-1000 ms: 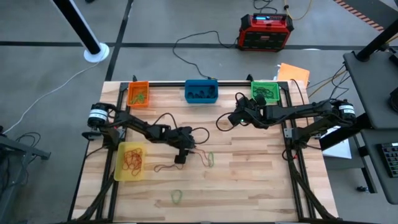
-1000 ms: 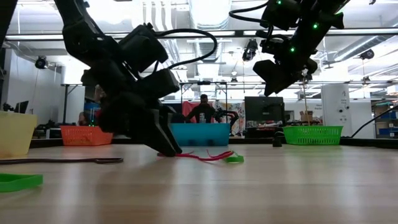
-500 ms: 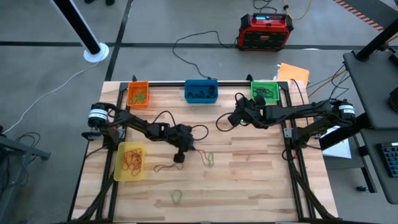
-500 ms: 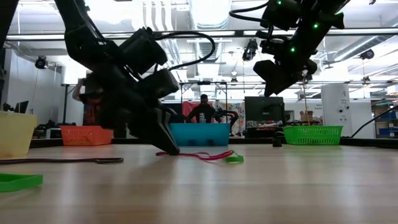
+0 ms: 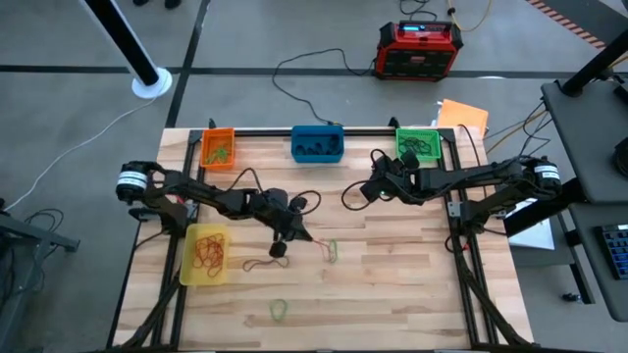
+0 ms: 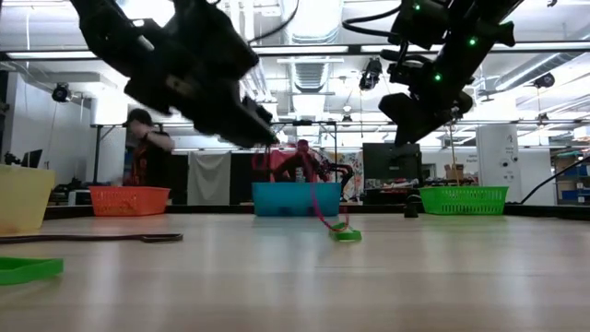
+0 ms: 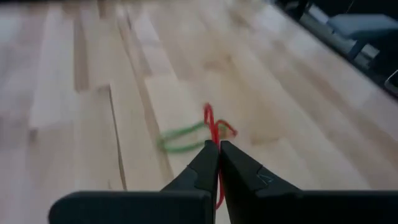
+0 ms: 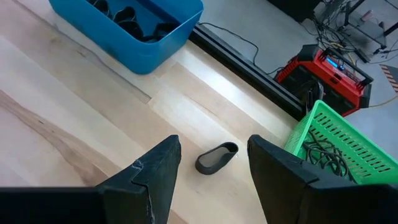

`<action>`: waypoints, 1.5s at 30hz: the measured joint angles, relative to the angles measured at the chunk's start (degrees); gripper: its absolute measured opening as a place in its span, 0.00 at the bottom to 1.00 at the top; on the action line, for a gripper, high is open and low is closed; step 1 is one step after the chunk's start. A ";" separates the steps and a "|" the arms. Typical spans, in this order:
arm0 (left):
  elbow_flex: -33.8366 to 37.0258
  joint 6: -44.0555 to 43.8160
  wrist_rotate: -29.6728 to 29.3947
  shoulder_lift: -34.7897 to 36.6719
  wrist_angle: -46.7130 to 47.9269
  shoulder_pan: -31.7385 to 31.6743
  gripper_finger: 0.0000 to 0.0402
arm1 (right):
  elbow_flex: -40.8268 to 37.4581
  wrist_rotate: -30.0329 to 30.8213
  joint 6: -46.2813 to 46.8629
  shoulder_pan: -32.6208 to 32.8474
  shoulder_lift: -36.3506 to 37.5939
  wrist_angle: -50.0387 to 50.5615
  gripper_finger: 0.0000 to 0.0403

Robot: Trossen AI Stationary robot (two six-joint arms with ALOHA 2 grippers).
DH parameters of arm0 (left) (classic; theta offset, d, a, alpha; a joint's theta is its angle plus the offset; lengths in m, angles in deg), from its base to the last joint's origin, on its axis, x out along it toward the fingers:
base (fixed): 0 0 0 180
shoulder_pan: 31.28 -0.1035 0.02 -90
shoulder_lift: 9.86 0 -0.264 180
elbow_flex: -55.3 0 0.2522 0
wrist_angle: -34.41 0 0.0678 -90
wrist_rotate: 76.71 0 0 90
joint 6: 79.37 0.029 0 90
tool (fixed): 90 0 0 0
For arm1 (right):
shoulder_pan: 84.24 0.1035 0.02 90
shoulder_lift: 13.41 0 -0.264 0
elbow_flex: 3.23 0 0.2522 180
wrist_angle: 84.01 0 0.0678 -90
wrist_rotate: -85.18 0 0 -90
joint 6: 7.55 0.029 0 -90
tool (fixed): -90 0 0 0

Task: Sort rubber bands into baskets
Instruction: Put the red rubber band into the yellow bin

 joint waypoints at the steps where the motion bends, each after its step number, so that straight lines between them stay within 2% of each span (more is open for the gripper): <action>1: 0.00 0.00 0.34 1.00 -0.04 0.04 0.00 | -0.07 0.00 0.02 0.00 0.00 0.02 0.45; 7: -0.09 -0.99 2.97 7.96 0.24 0.38 0.00 | -0.35 0.02 0.02 0.00 0.01 -0.02 0.45; 13: -0.11 -2.64 2.94 18.34 10.69 1.61 0.00 | -0.62 0.04 0.04 0.00 0.02 -0.10 0.45; 17: -0.19 -6.10 2.90 27.07 21.64 2.17 0.00 | -0.69 0.04 0.02 0.00 0.02 -0.18 0.45; 21: -1.20 -13.05 2.42 36.02 36.69 2.60 0.00 | -0.74 0.04 0.04 0.00 0.02 -0.41 0.45; 27: -6.34 -25.58 -4.39 43.96 56.77 5.11 0.00 | -0.74 0.06 -0.02 0.00 0.02 -1.68 0.45; 30: -10.18 -33.08 -6.91 44.69 66.53 6.77 0.00 | -0.74 0.04 -0.04 0.00 0.07 -2.09 0.45; 34: -15.13 -46.32 -11.80 42.80 84.10 8.65 0.00 | -0.74 0.04 -0.07 0.00 0.07 -2.48 0.45; 38: -16.44 -56.94 -11.65 39.54 95.54 10.52 0.00 | -0.74 0.04 -0.70 0.00 0.07 -3.13 0.45; 41: -16.41 -59.67 -8.23 36.78 101.66 11.86 0.00 | -0.74 0.04 -0.80 0.00 0.07 -3.13 0.45; 45: -16.37 -60.89 -7.63 32.73 107.14 12.44 0.00 | -0.74 0.04 -1.01 0.00 0.07 -3.15 0.45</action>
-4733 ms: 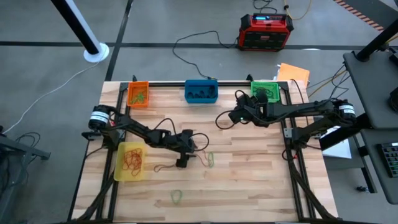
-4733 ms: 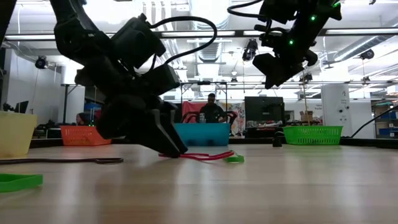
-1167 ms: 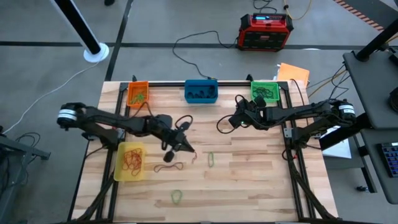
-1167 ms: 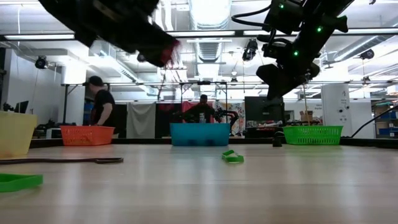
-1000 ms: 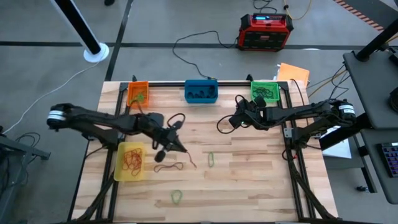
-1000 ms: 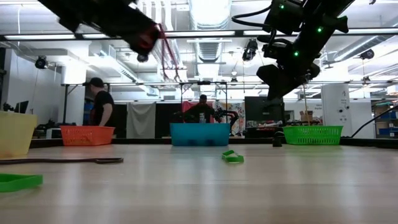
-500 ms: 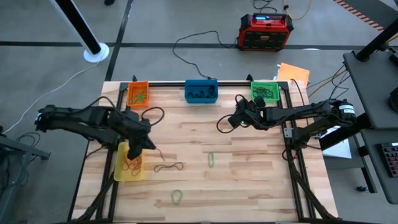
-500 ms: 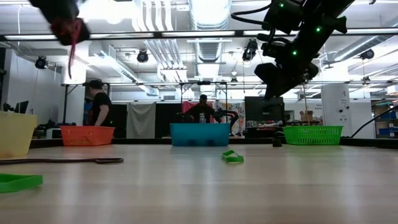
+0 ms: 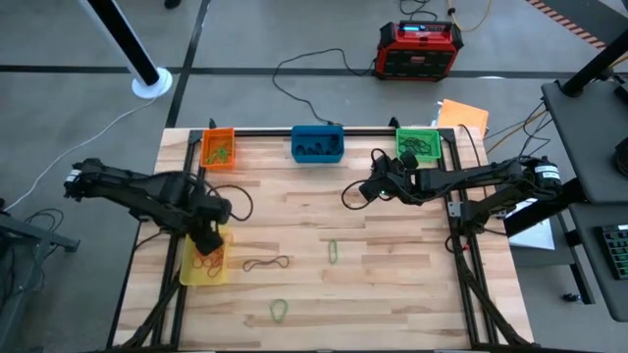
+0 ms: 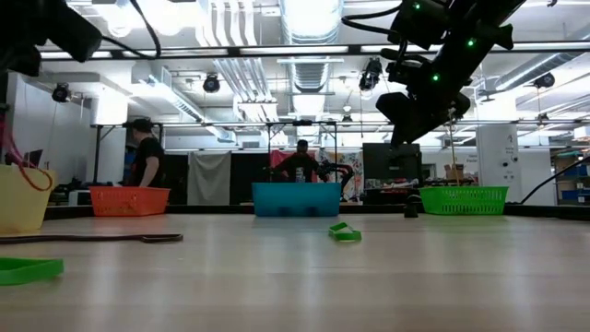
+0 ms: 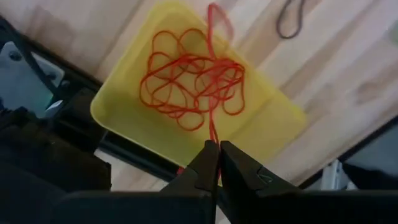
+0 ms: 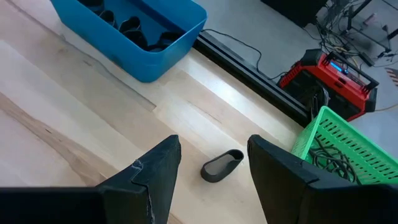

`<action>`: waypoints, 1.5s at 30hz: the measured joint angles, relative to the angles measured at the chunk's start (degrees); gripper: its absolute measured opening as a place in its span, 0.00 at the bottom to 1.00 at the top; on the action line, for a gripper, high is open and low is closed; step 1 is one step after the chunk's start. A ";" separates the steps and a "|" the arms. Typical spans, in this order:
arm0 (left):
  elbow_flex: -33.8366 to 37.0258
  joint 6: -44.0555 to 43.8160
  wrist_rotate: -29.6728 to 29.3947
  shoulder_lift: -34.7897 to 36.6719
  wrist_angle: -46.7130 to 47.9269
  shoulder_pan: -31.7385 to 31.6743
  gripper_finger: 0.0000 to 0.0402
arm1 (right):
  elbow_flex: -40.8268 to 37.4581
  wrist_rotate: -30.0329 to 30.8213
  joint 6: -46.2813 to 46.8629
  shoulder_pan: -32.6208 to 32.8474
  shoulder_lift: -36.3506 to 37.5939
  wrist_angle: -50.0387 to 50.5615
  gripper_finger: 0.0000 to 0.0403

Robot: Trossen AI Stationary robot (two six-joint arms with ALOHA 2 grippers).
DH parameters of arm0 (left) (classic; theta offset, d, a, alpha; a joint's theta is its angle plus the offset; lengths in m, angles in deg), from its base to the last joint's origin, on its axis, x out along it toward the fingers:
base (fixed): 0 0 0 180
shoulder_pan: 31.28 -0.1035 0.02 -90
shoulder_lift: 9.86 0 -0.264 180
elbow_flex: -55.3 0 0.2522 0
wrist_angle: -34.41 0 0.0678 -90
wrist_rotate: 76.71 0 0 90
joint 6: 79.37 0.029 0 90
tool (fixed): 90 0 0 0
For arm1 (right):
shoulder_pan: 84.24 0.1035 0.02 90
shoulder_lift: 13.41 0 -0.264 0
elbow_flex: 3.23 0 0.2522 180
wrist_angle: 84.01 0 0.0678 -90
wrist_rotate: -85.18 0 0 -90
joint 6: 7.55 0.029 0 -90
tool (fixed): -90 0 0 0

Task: Sort rubber bands into baskets
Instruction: Put the red rubber band into the yellow bin, then put the violet rubber band into the green bin

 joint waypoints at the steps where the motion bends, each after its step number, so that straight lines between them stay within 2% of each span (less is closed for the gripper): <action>1: 0.00 0.15 0.03 -0.88 0.02 0.00 0.00 | 0.00 0.00 0.00 0.00 0.00 -0.02 0.45; 9: 0.06 0.87 0.56 -8.36 4.80 0.01 0.00 | 0.00 -0.22 -0.15 0.00 0.00 -0.13 0.45; 15: 0.68 3.37 1.25 -13.33 4.19 0.02 0.00 | 0.00 -0.26 -0.31 0.00 0.00 -0.21 0.45; 30: 7.16 11.30 4.24 -25.68 4.35 0.02 0.00 | -0.04 -1.49 -0.46 0.24 0.00 -0.24 0.45; 36: 7.13 13.92 4.07 -28.46 2.17 0.02 0.00 | -0.07 -1.51 -0.46 0.26 0.00 -0.22 0.45; 40: 7.08 14.23 1.49 -28.91 -1.22 0.02 0.00 | -0.07 -1.51 -0.46 0.26 0.00 -0.22 0.45; 45: 7.06 14.22 1.51 -28.18 -2.90 0.02 0.10 | -0.07 -1.50 -0.46 0.26 0.00 -0.24 0.45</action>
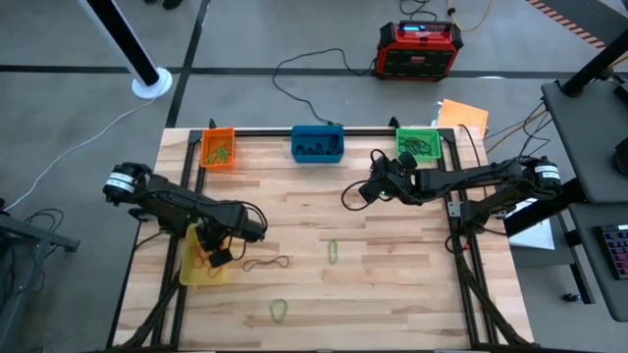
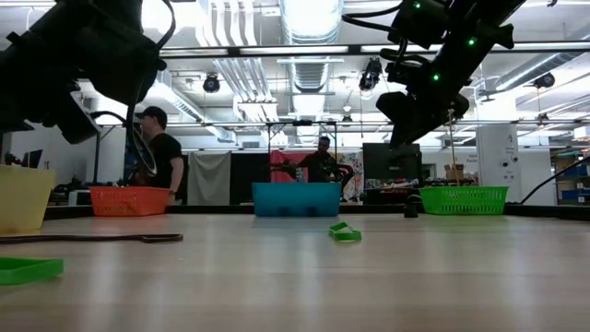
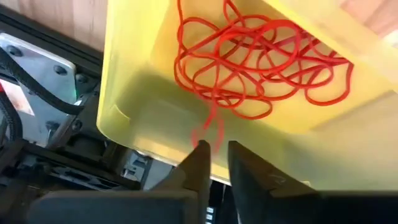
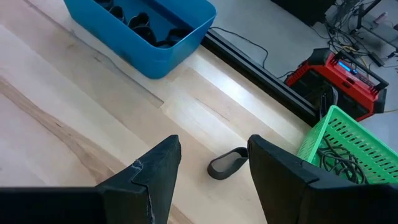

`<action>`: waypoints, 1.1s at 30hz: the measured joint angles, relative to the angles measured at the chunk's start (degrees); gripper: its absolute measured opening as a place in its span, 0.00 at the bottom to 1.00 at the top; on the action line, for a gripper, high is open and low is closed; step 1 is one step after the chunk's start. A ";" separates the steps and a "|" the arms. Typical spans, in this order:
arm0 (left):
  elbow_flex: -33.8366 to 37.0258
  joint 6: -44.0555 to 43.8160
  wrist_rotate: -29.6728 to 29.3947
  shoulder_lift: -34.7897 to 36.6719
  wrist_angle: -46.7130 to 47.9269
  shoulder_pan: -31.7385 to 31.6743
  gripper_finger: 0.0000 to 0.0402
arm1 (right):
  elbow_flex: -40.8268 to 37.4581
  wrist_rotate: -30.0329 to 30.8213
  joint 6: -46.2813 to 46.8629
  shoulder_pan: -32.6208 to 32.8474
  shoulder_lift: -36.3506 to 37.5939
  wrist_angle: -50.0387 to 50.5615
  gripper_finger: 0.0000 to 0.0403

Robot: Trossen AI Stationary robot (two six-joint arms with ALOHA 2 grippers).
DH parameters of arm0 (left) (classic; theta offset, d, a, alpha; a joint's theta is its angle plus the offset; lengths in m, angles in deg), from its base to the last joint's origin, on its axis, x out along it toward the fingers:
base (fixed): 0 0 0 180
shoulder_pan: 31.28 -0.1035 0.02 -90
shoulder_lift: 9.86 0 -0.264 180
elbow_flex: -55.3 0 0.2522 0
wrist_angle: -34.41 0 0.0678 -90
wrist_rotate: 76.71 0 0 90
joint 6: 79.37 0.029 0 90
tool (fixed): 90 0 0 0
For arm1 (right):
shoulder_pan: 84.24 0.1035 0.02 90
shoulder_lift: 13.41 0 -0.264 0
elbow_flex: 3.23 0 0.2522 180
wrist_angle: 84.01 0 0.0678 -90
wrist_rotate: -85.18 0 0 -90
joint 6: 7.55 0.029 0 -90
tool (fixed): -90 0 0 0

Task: Sort rubber bands into baskets
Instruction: Put the violet rubber band into the green bin

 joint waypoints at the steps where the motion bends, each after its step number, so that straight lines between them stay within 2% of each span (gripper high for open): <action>1: 0.00 -0.03 -0.04 0.19 -0.01 0.00 0.13 | 0.00 0.00 0.00 0.00 0.00 0.00 0.45; 8: -0.08 0.18 -6.33 0.37 -0.03 0.00 0.38 | -0.02 -0.20 0.02 0.24 -0.02 0.00 0.45; 13: -2.27 0.23 -11.60 0.60 -1.11 0.00 0.50 | -0.07 -0.20 -0.60 1.71 -0.02 -0.05 0.45; 17: -4.95 4.52 -15.94 1.86 -8.29 0.12 0.52 | -0.07 -0.23 -0.76 3.48 -0.02 -0.39 0.45; 20: -6.00 11.57 -16.55 3.69 -19.99 0.37 0.52 | -0.07 -1.07 -1.50 5.13 -0.02 -1.46 0.45; 24: -6.05 20.49 -16.58 6.27 -32.95 0.36 0.52 | 0.07 -5.49 -4.09 7.05 -0.02 -2.85 0.45; 27: -6.03 22.05 -18.09 7.52 -34.09 -0.13 0.52 | 0.13 -7.71 -4.52 8.09 -0.02 -4.43 0.45; 33: -6.01 21.74 -19.63 8.95 -30.30 -0.28 0.52 | 0.13 -7.94 -4.50 8.98 -0.02 -5.22 0.45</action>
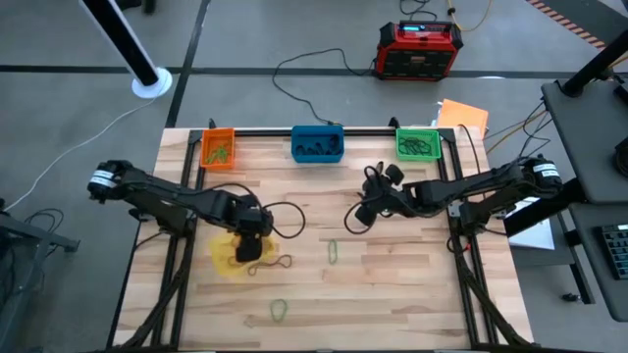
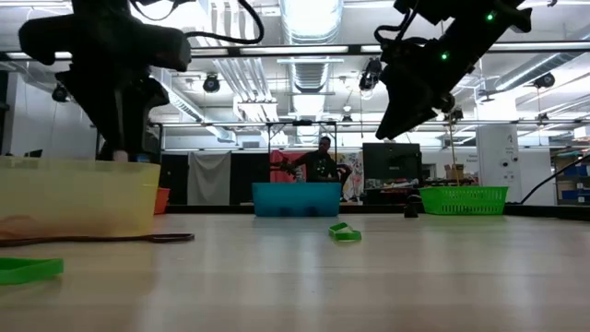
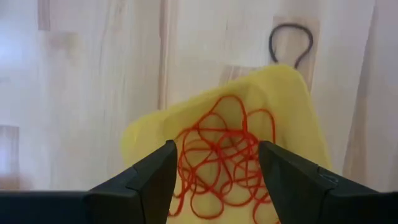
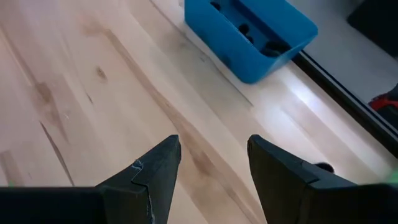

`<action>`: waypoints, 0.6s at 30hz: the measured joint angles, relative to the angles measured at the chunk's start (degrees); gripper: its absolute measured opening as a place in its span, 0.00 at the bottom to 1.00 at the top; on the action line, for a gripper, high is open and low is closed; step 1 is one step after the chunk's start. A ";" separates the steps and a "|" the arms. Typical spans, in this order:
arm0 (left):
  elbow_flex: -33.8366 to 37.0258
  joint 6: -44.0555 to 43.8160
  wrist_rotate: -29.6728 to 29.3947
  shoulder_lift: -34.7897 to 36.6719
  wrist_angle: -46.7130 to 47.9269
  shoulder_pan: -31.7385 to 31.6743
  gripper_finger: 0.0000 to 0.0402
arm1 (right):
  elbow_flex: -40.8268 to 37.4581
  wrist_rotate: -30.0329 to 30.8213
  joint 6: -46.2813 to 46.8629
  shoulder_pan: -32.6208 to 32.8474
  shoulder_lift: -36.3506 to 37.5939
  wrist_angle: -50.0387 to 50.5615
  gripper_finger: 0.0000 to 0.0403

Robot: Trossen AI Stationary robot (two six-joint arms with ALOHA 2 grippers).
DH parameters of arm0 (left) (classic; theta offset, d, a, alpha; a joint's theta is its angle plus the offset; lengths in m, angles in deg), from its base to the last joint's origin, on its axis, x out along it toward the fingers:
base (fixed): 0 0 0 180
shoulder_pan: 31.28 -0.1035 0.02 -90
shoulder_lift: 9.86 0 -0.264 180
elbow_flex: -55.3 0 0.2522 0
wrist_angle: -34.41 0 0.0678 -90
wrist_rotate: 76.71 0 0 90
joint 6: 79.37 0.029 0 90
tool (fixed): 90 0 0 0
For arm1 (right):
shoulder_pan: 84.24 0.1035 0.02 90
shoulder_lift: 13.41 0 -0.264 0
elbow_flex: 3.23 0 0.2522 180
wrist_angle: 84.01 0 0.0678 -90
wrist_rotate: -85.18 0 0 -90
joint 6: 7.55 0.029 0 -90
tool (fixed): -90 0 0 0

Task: Sort rubber bands into baskets
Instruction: Put the violet rubber band into the green bin

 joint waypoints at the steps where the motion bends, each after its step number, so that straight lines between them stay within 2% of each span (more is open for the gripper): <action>1: 0.02 -0.13 0.02 0.09 0.53 0.02 0.52 | 0.00 0.03 0.00 0.00 0.00 -0.67 0.45; 7: -0.95 0.64 -0.01 0.68 1.37 0.00 0.52 | 0.02 0.15 -0.65 0.00 0.00 -2.17 0.45; 12: -4.76 9.74 -3.67 0.03 -7.64 -0.37 0.51 | 0.02 0.22 -2.37 -0.02 0.00 -2.92 0.45; 15: -5.91 15.61 -2.55 -2.61 -13.82 -1.49 0.46 | 0.04 0.22 -3.16 -0.02 0.00 -4.46 0.45; 18: -6.70 17.91 -1.39 -7.20 -12.61 -2.12 0.34 | 0.04 0.22 -3.80 -0.02 0.00 -4.89 0.45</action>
